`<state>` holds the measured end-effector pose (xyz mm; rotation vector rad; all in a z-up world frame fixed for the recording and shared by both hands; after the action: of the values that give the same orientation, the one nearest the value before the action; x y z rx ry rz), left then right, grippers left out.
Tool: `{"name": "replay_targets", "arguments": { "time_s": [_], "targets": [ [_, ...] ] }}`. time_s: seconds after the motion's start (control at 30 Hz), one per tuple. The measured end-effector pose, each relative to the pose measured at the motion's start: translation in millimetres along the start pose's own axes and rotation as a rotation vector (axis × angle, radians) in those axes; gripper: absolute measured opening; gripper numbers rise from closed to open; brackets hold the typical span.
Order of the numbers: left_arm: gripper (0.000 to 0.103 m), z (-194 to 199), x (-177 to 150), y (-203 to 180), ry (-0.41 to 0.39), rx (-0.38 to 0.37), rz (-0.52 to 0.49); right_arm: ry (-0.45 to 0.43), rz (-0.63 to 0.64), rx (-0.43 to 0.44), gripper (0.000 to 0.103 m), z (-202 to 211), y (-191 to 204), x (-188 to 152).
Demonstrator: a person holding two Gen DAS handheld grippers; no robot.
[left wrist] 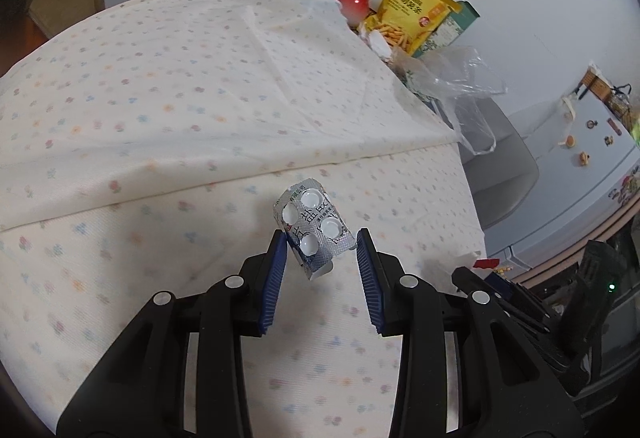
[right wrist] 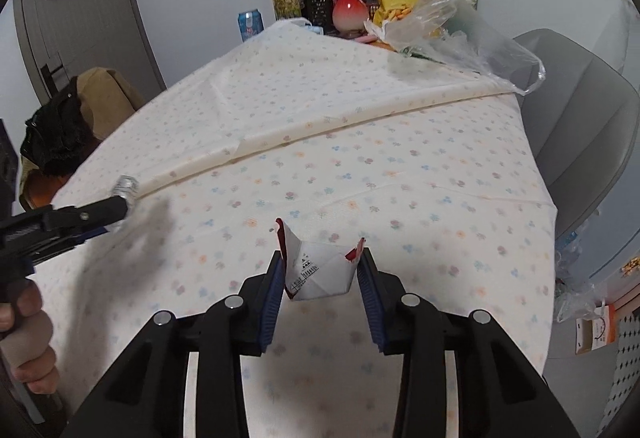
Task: Collect trash
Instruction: 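Grasp the white-and-red paper scrap with the right gripper, then carry the blister and paper scrap over the bin and open both grippers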
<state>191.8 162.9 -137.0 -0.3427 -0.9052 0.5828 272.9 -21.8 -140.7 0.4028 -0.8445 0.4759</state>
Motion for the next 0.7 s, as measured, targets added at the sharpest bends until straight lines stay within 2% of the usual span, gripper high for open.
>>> {"name": "replay_targets", "arguments": {
  "time_s": [0.27, 0.7],
  "targets": [
    [0.036, -2, -17, -48, 0.023, -0.067, -0.068, -0.063, -0.077, -0.015, 0.036, 53, -28, -7],
    [0.036, -18, -53, -125, 0.086, -0.149, -0.181, -0.138, -0.228, -0.103, 0.036, 119, -106, -31]
  ]
}}
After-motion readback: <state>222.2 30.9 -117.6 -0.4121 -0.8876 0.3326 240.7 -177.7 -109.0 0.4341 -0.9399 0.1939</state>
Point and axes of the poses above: each gripper's, at about its wrist camera, not at the fingertips, and z roughly against the way its jaws point, y to its left, x to its top, the point moved 7 cm from there along -z, roughly the way its jaws point, and after that the axes turned 8 degrees about -y, right-handed, at the moved point
